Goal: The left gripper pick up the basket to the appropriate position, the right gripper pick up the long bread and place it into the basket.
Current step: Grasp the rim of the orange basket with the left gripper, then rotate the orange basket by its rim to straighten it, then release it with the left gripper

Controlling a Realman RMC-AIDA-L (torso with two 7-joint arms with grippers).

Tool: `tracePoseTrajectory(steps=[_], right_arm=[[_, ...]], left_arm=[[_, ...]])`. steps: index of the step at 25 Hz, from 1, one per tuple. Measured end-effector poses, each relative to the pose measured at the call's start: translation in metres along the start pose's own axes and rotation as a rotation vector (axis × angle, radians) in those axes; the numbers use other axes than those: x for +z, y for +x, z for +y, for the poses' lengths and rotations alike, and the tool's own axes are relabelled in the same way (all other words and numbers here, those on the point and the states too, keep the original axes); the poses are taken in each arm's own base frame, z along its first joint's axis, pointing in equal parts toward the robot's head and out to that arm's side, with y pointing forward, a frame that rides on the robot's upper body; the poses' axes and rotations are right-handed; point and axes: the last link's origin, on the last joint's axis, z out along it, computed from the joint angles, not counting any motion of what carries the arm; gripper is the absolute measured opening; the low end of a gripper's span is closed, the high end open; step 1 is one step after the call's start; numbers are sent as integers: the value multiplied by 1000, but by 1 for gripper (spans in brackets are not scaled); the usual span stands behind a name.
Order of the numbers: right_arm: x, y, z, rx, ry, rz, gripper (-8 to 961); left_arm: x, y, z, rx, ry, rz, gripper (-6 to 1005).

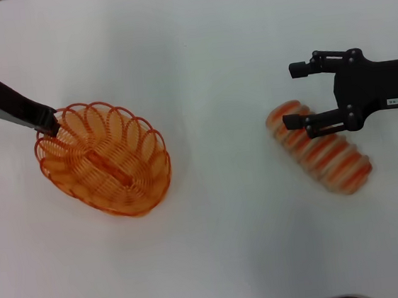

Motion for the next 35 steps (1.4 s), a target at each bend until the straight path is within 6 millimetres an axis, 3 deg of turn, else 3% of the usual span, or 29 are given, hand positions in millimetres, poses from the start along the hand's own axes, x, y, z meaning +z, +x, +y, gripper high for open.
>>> tracePoseTrajectory(steps=[4,14,23,35], right_arm=[[0,-1,1,0,-10,-5,927],[-1,-2,2,-4,-24,-10,927],[-3,-4,0,-22,-15,-12,927],[-6,-9,-3,-64,-28,-12,927]], left_arm=[[-2,2,1,-4,-6,13,90],[-15,4,-4,-98,-71,101,85],[-20,6,-7,-294,-170,179,78],[-8,-7,-16,-543,-211,244,79]])
